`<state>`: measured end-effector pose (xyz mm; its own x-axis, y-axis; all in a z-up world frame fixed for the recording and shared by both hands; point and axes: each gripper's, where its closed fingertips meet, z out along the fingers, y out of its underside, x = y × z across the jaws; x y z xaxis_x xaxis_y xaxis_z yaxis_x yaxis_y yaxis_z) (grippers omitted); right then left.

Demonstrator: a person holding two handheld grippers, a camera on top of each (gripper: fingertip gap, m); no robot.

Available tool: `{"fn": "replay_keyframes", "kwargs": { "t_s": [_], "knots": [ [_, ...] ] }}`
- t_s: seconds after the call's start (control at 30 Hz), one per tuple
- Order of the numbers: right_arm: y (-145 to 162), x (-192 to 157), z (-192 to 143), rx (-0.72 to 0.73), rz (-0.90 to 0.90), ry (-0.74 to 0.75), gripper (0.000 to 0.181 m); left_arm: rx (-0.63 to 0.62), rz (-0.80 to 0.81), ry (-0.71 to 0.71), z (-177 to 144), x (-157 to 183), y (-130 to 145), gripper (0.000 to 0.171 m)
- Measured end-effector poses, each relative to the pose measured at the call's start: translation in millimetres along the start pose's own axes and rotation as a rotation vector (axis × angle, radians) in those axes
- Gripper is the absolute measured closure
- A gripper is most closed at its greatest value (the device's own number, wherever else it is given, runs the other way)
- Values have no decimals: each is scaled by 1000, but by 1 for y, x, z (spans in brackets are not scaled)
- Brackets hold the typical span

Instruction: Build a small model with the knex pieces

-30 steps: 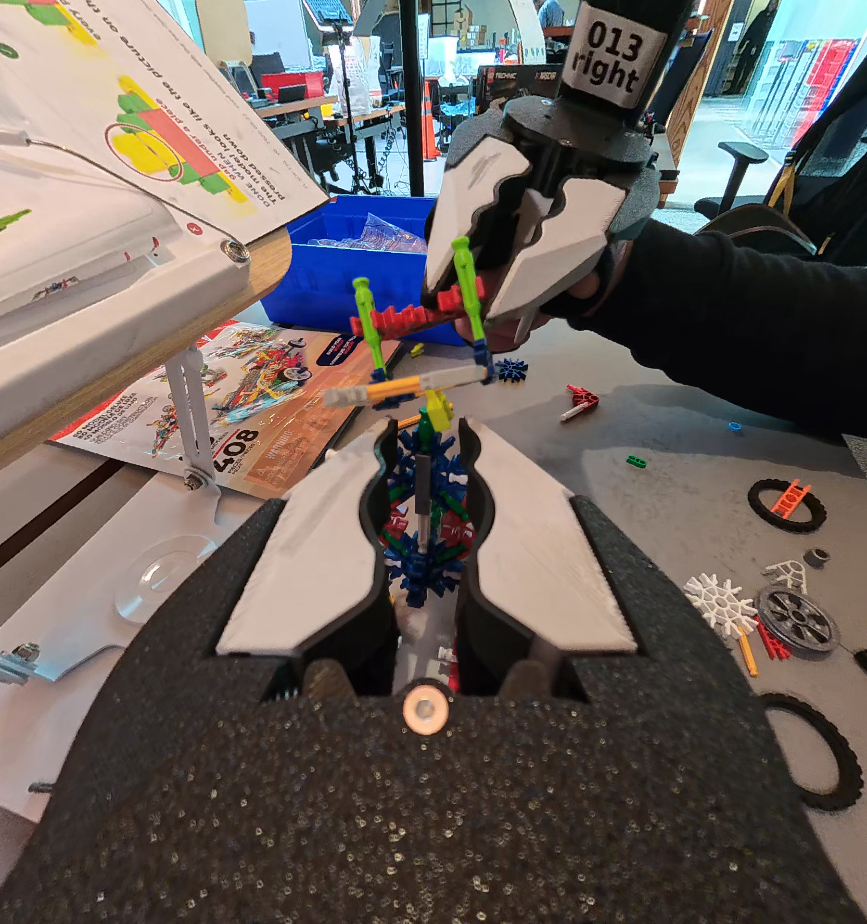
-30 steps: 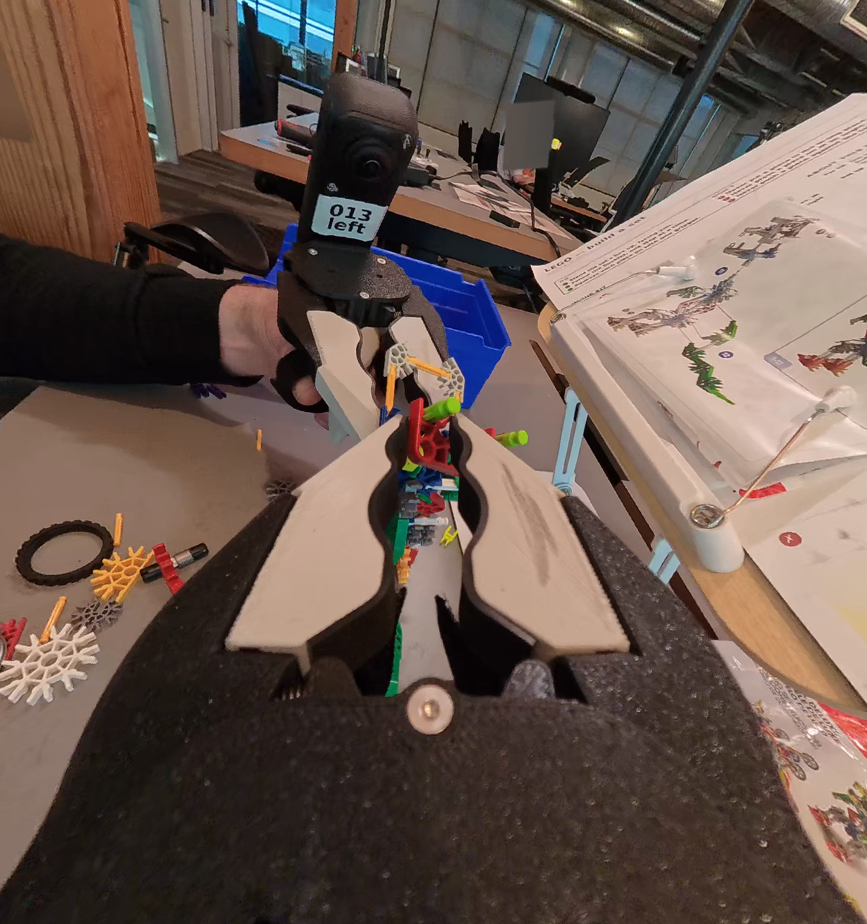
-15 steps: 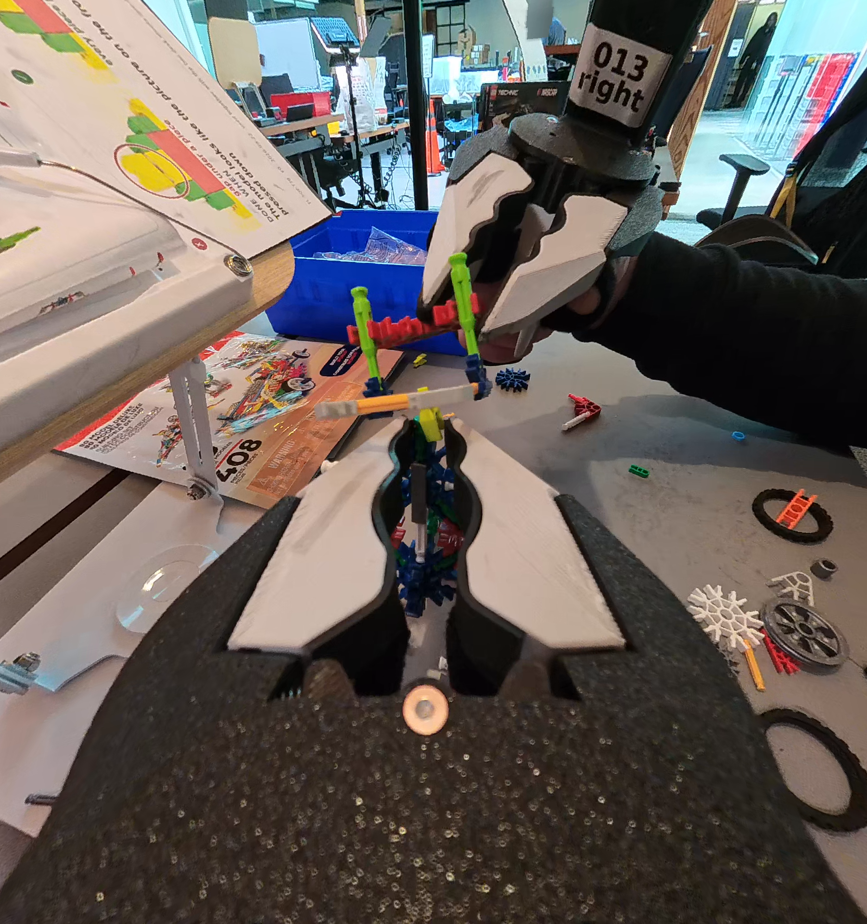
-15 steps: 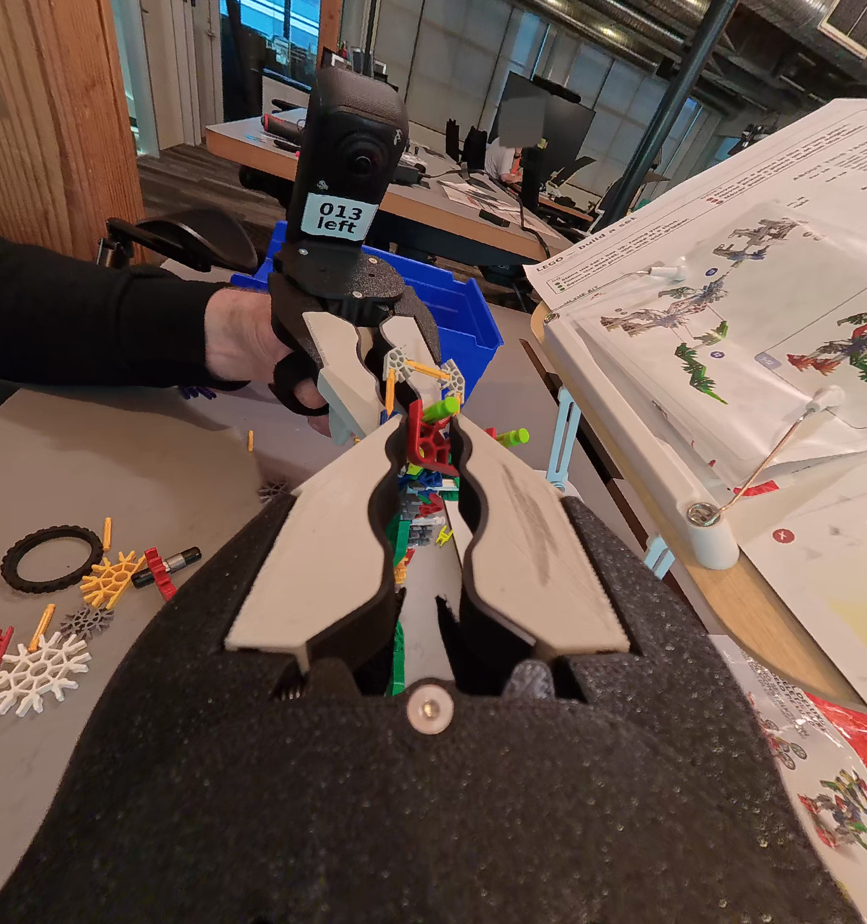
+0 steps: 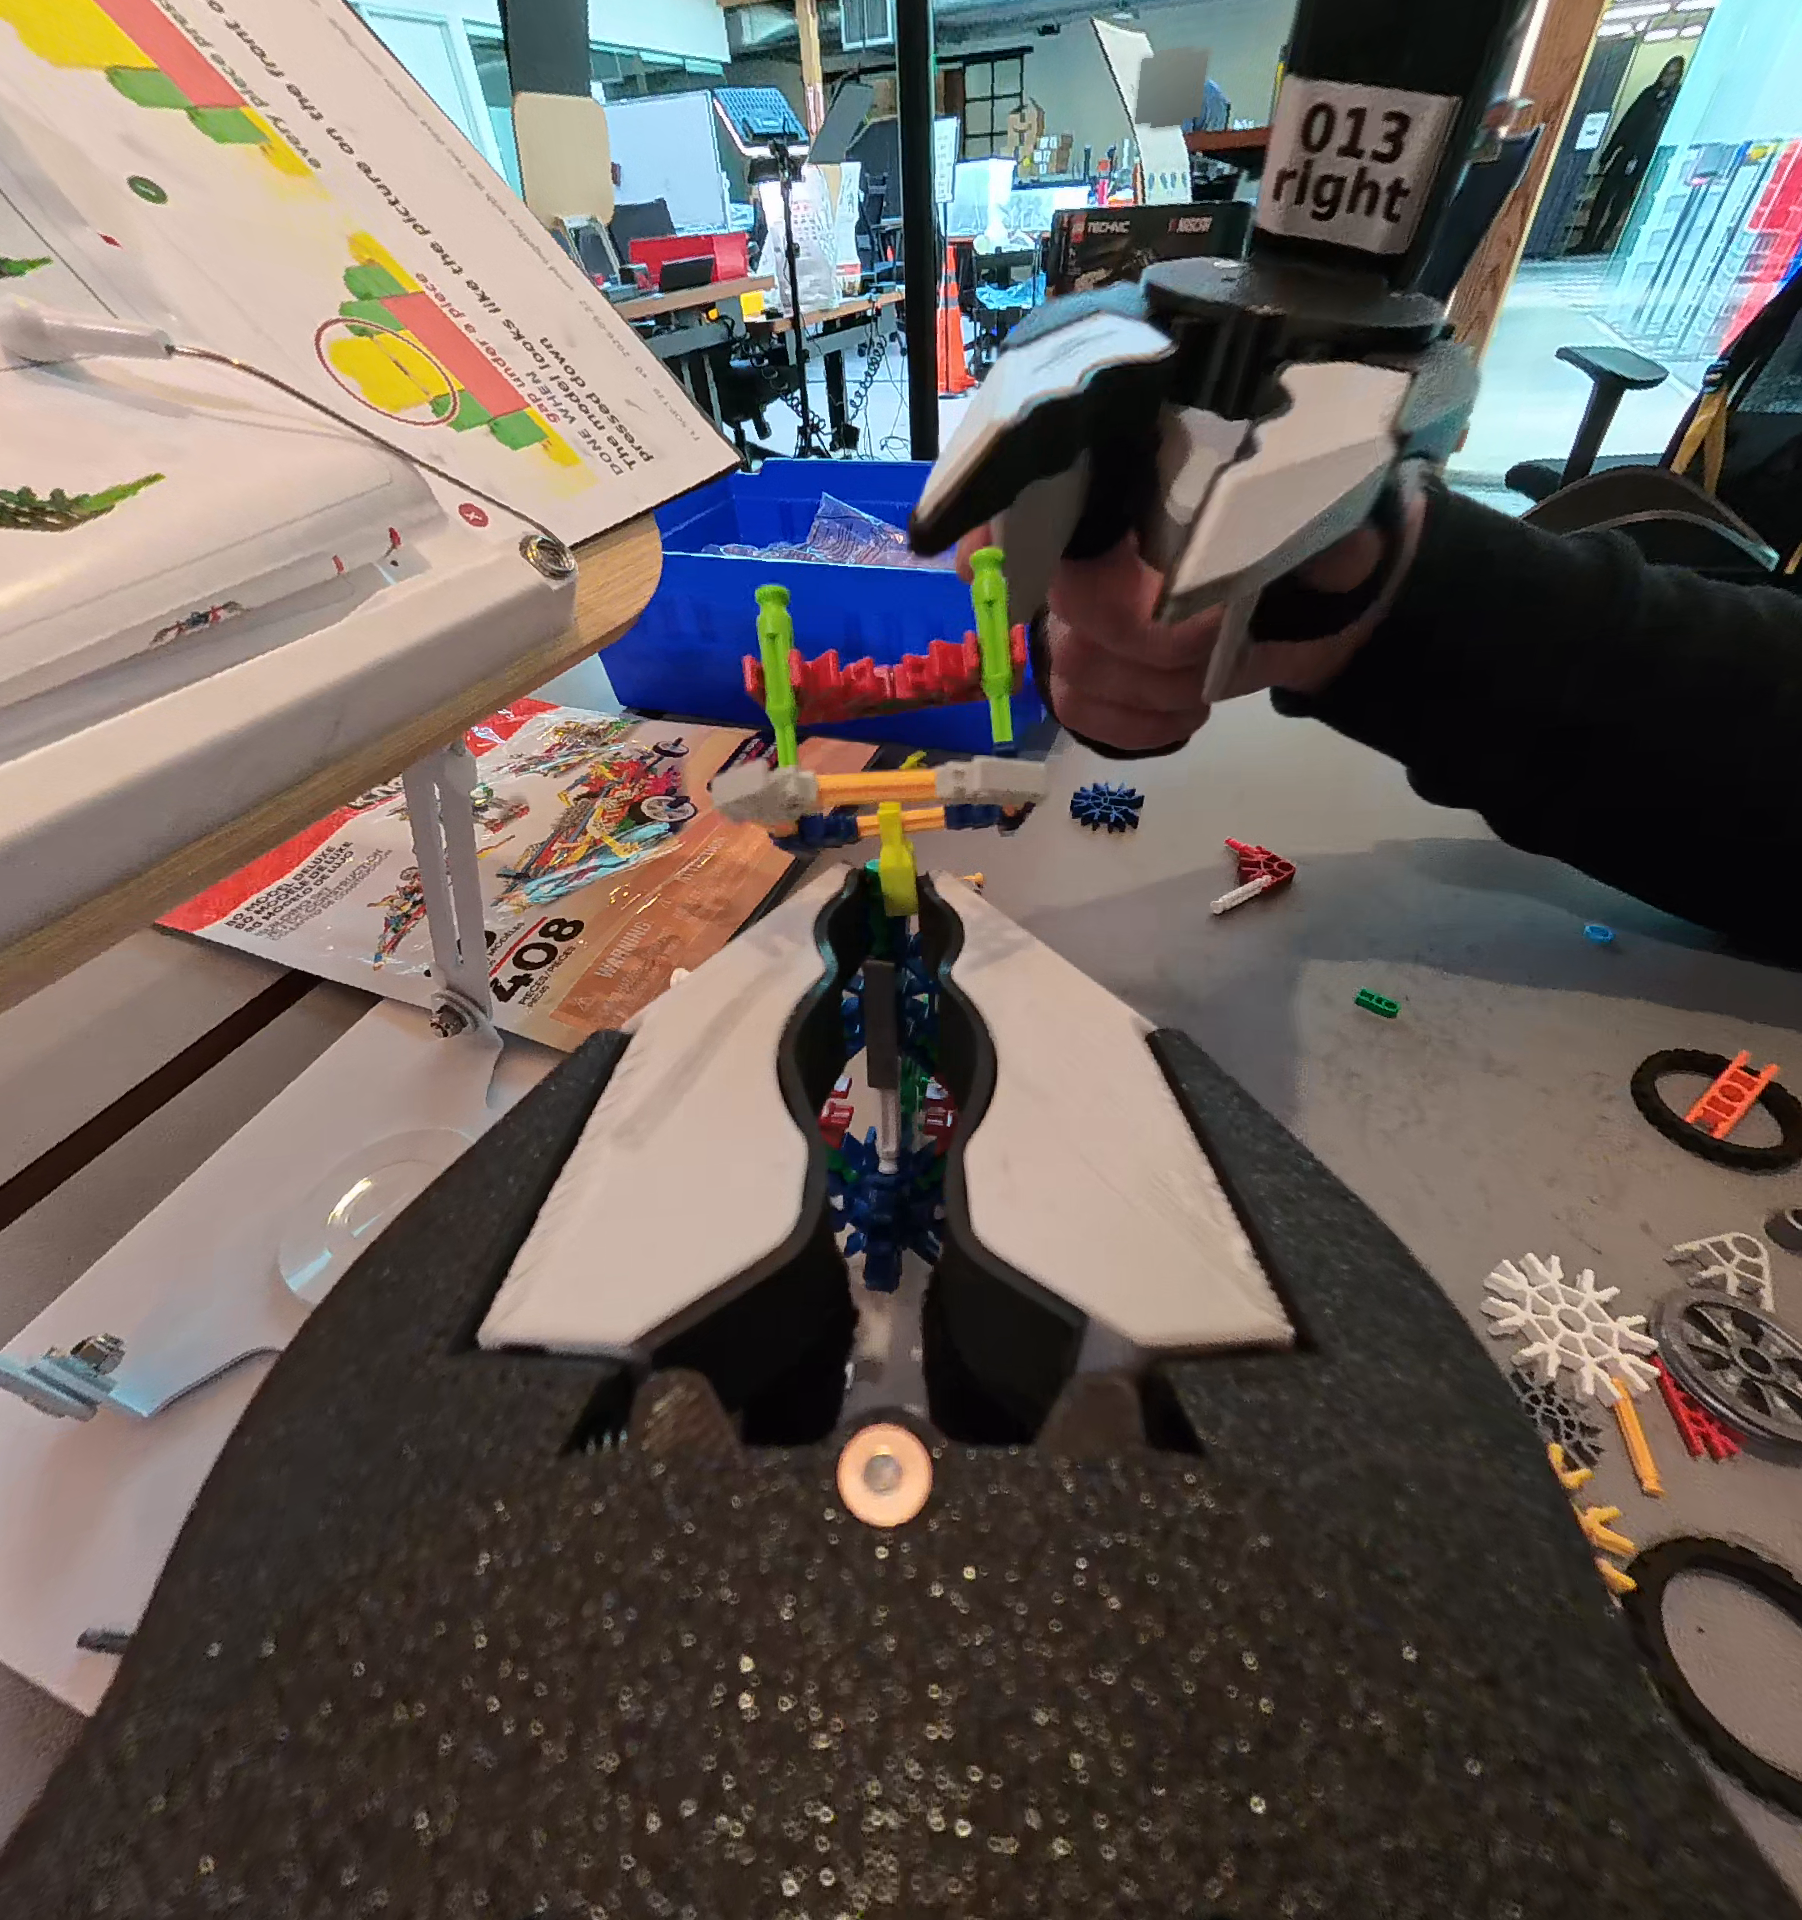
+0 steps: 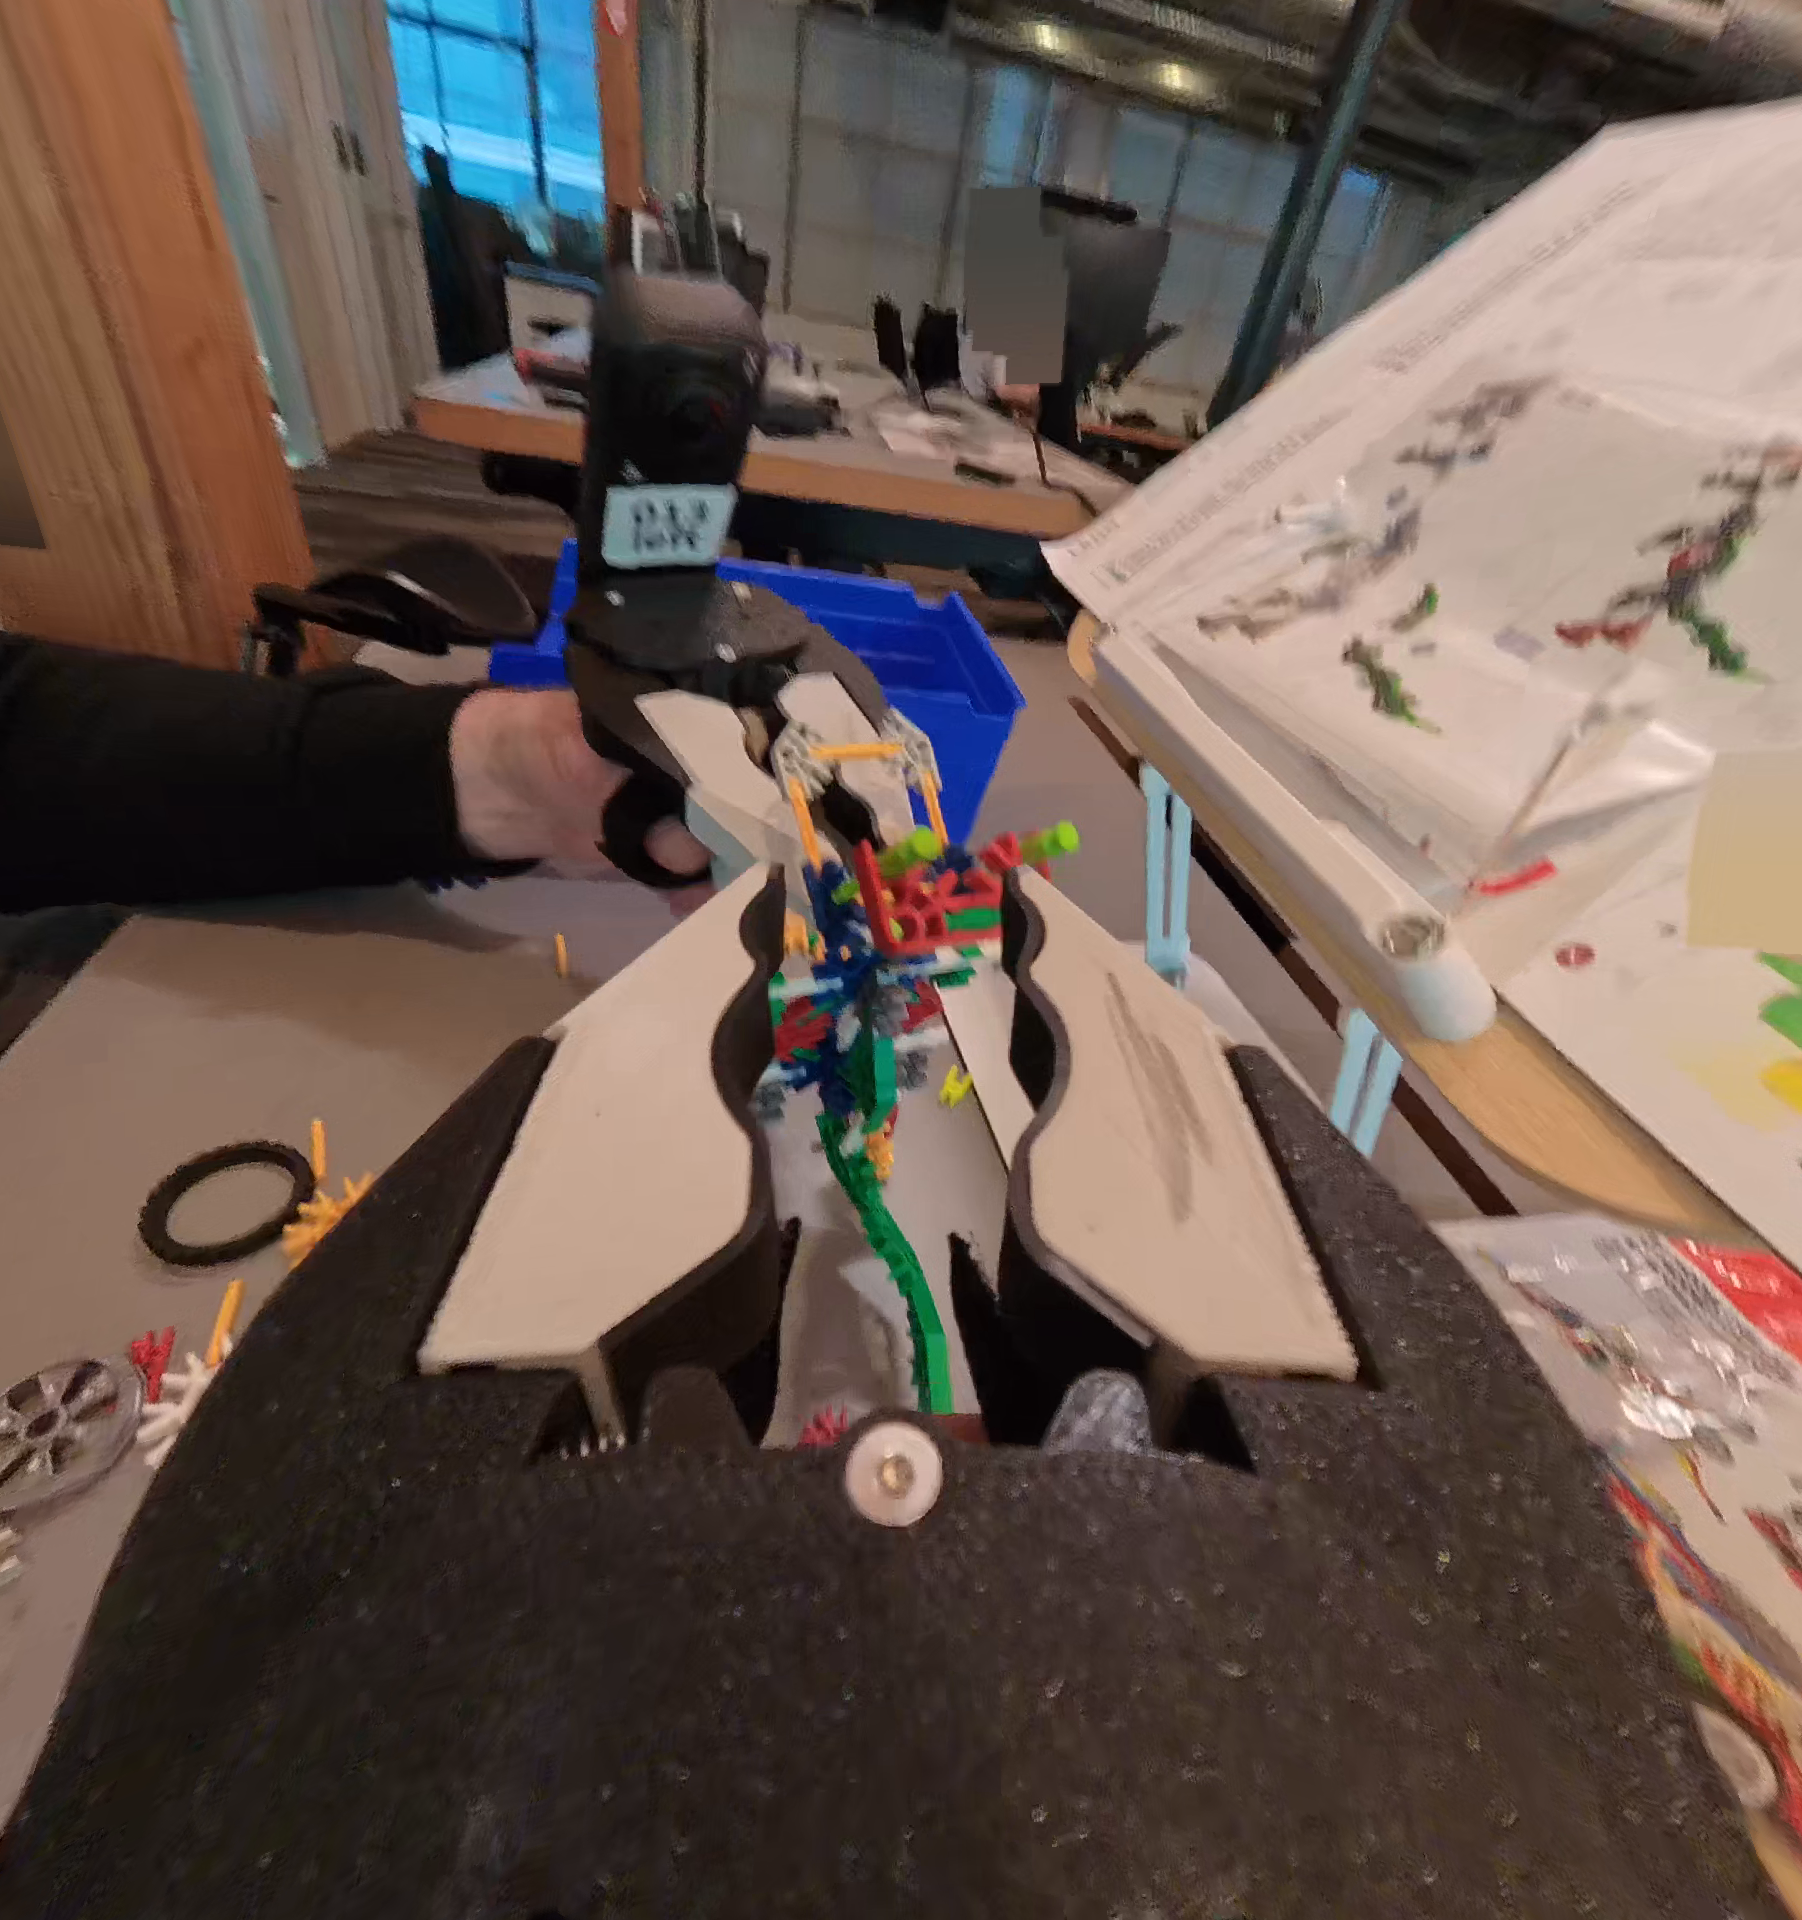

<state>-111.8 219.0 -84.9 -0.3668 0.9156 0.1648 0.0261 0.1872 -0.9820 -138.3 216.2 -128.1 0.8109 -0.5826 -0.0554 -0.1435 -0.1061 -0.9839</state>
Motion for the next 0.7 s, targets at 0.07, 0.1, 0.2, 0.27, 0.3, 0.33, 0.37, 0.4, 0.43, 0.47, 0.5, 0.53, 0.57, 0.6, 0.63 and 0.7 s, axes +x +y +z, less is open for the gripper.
{"fn": "replay_keyframes", "kwargs": {
  "t_s": [0.07, 0.1, 0.2, 0.27, 0.3, 0.33, 0.37, 0.4, 0.43, 0.47, 0.5, 0.53, 0.57, 0.6, 0.63, 0.7],
  "knots": [
    [12, 6, -1, -25, 57, 14, 152, 5, 1, 2, 1, 0, 0, 166],
    [17, 7, 1, -30, 84, 9, 153, 7, 2, 5, 1, 1, 0, 166],
    [38, 7, 10, -98, 91, 24, 157, 16, -1, 12, 0, 1, 0, 166],
    [42, 4, 18, -106, 104, 2, 156, 18, -2, 17, 0, 1, 0, 166],
    [41, 2, 22, -88, 115, -9, 157, 18, 1, 18, 0, 1, 0, 166],
    [40, 2, 25, -69, 133, -12, 158, 19, 0, 20, 0, 2, 0, 166],
    [40, 5, 28, -53, 146, 2, 158, 20, -5, 27, 0, 2, 0, 166],
    [39, 6, 30, -36, 157, 6, 159, 23, -8, 32, 0, 2, 0, 166],
    [41, 4, 33, -34, 167, -5, 161, 25, -10, 31, 0, 2, 0, 166],
    [42, 2, 35, -38, 163, -12, 162, 26, -10, 34, 0, 3, 0, 166],
    [41, 1, 36, -30, 159, -9, 163, 27, -9, 33, -1, 2, 0, 166],
    [41, 1, 37, -24, 171, -16, 163, 27, -11, 37, -1, 3, -1, 166],
    [41, 0, 37, -16, 183, -22, 163, 29, -13, 42, -2, 3, -1, 166],
    [40, 0, 37, -6, 189, -21, 163, 31, -14, 43, -2, 3, -1, 166],
    [40, 0, 38, 2, 195, -21, 164, 32, -14, 41, -2, 3, -1, 166],
    [40, -1, 39, 9, 201, -22, 165, 37, -20, 43, -3, 2, -1, 167]
  ]
}}
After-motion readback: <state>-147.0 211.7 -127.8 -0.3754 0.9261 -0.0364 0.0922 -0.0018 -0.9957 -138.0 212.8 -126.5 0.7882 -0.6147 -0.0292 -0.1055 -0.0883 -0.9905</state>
